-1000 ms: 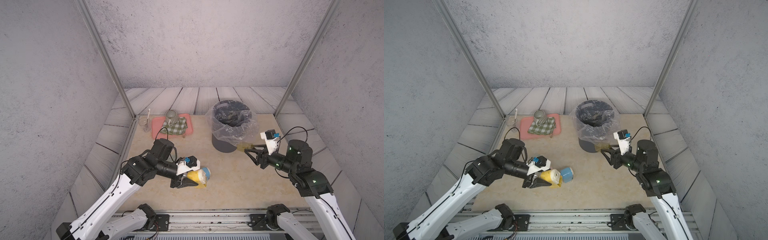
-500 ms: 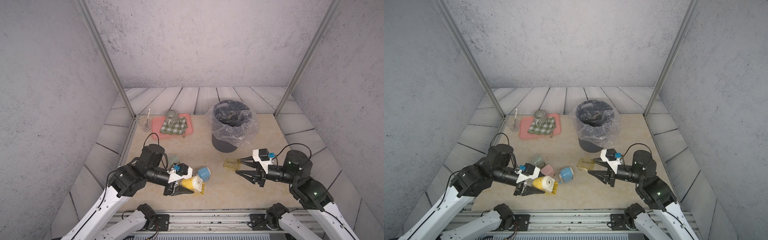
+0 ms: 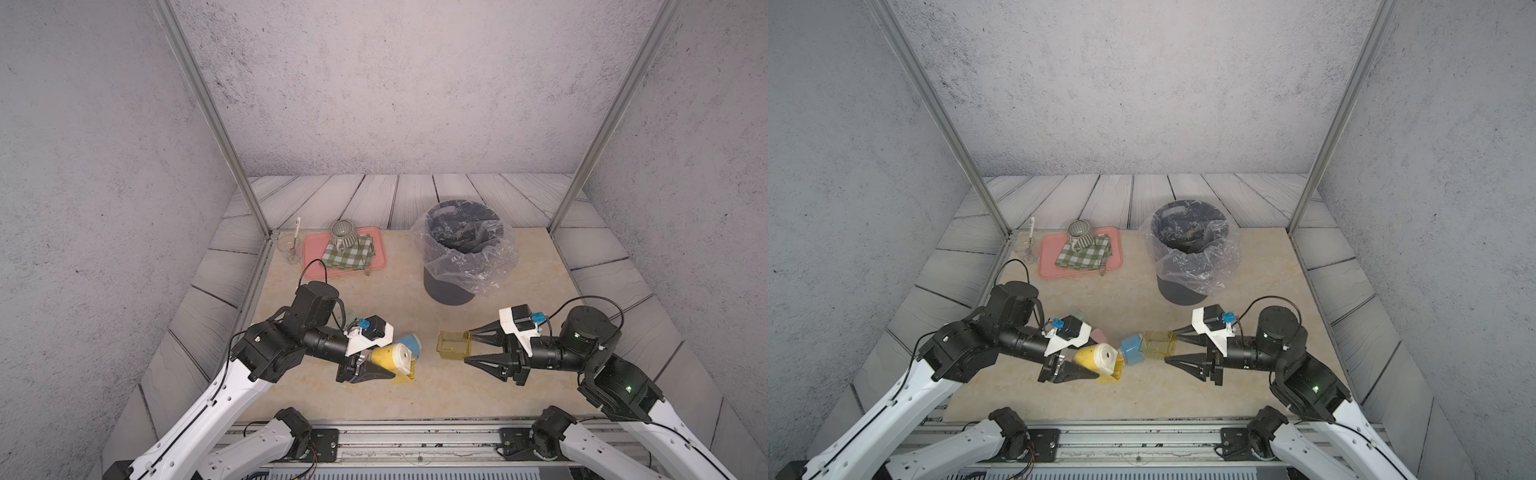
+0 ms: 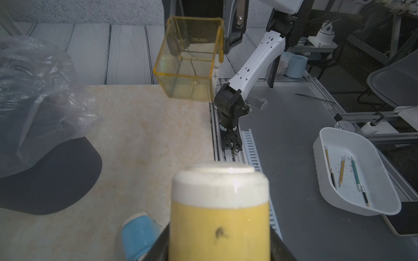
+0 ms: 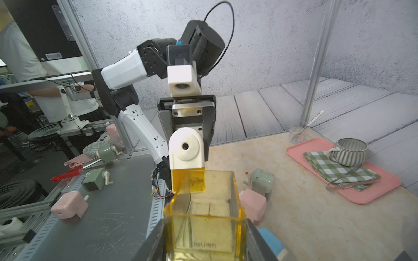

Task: Take out the pencil sharpener tray and clean the shavings
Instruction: Close the container of the pencil sharpener.

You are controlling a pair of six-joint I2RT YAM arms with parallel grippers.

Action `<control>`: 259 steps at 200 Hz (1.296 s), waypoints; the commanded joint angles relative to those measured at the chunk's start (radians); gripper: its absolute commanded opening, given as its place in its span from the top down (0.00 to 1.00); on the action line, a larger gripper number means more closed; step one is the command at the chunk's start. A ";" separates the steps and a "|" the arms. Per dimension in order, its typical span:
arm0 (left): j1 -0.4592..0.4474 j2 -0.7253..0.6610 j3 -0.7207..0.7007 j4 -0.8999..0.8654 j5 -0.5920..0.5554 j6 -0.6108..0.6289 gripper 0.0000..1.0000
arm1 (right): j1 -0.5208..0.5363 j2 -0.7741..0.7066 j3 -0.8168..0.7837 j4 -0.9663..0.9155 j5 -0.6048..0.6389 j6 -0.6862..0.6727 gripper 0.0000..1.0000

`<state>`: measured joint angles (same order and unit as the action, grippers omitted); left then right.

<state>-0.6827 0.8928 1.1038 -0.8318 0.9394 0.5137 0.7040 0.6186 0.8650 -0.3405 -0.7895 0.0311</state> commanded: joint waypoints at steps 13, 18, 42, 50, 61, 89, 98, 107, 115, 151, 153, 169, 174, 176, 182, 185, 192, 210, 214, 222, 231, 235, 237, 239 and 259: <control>0.006 0.000 -0.007 0.082 0.013 -0.034 1.00 | 0.091 0.039 -0.015 0.001 0.065 -0.003 1.00; 0.006 0.001 -0.007 0.085 0.013 -0.034 1.00 | 0.110 0.049 -0.016 0.005 0.076 -0.003 1.00; 0.005 0.007 -0.009 0.091 0.022 -0.039 1.00 | 0.181 0.071 -0.027 0.043 0.143 -0.009 1.00; 0.006 0.008 -0.009 0.091 0.025 -0.040 1.00 | 0.200 0.082 -0.027 0.052 0.157 -0.012 1.00; 0.006 0.012 -0.010 0.087 0.027 -0.040 1.00 | 0.223 0.105 -0.017 0.051 0.174 -0.018 1.00; 0.006 0.012 -0.010 0.080 0.025 -0.033 1.00 | 0.273 0.141 -0.001 0.064 0.199 -0.025 1.00; 0.006 0.012 -0.011 0.073 0.024 -0.029 1.00 | 0.281 0.142 0.000 0.071 0.207 -0.025 1.00; 0.006 0.012 -0.013 0.068 0.024 -0.025 1.00 | 0.285 0.145 0.004 0.070 0.215 -0.026 1.00; 0.006 0.012 -0.014 0.065 0.025 -0.023 1.00 | 0.287 0.148 0.012 0.064 0.219 -0.031 1.00; 0.006 0.008 -0.027 0.078 0.031 -0.030 1.00 | 0.289 0.167 0.029 0.065 0.214 -0.030 1.00; 0.006 0.008 -0.028 0.080 0.032 -0.031 1.00 | 0.289 0.168 0.028 0.069 0.212 -0.031 1.00; 0.006 0.005 -0.037 0.089 0.041 -0.039 1.00 | 0.290 0.177 0.022 0.085 0.207 -0.019 1.00; 0.006 0.003 -0.038 0.093 0.043 -0.042 1.00 | 0.289 0.179 0.019 0.087 0.207 -0.018 1.00; 0.006 0.002 -0.039 0.094 0.044 -0.044 1.00 | 0.290 0.180 0.019 0.089 0.207 -0.018 1.00; 0.006 -0.001 -0.041 0.095 0.045 -0.046 1.00 | 0.290 0.181 0.015 0.094 0.205 -0.017 1.00; 0.006 -0.001 -0.043 0.098 0.044 -0.047 1.00 | 0.290 0.182 0.013 0.094 0.206 -0.018 1.00; 0.006 -0.005 -0.044 0.097 0.046 -0.047 1.00 | 0.289 0.181 0.007 0.097 0.206 -0.016 1.00; 0.006 -0.013 -0.048 0.097 0.047 -0.049 1.00 | 0.290 0.165 -0.010 0.113 0.218 -0.016 1.00; 0.007 -0.015 -0.049 0.099 0.048 -0.051 1.00 | 0.290 0.162 -0.014 0.116 0.222 -0.017 1.00; 0.006 -0.019 -0.051 0.103 0.051 -0.056 1.00 | 0.289 0.155 -0.021 0.119 0.228 -0.019 1.00; 0.007 -0.022 -0.057 0.110 0.053 -0.062 1.00 | 0.289 0.151 -0.026 0.118 0.231 -0.024 1.00; 0.006 -0.023 -0.061 0.114 0.055 -0.064 1.00 | 0.289 0.149 -0.025 0.115 0.231 -0.027 1.00; 0.007 -0.024 -0.062 0.116 0.055 -0.064 1.00 | 0.290 0.151 -0.025 0.113 0.231 -0.028 1.00; 0.006 -0.025 -0.063 0.119 0.055 -0.065 1.00 | 0.289 0.151 -0.026 0.112 0.231 -0.030 1.00; 0.006 -0.035 -0.074 0.133 0.057 -0.076 1.00 | 0.289 0.153 -0.036 0.108 0.233 -0.037 1.00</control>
<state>-0.6743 0.8753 1.0420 -0.7624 0.9401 0.4625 0.9882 0.7734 0.8528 -0.2726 -0.5884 0.0067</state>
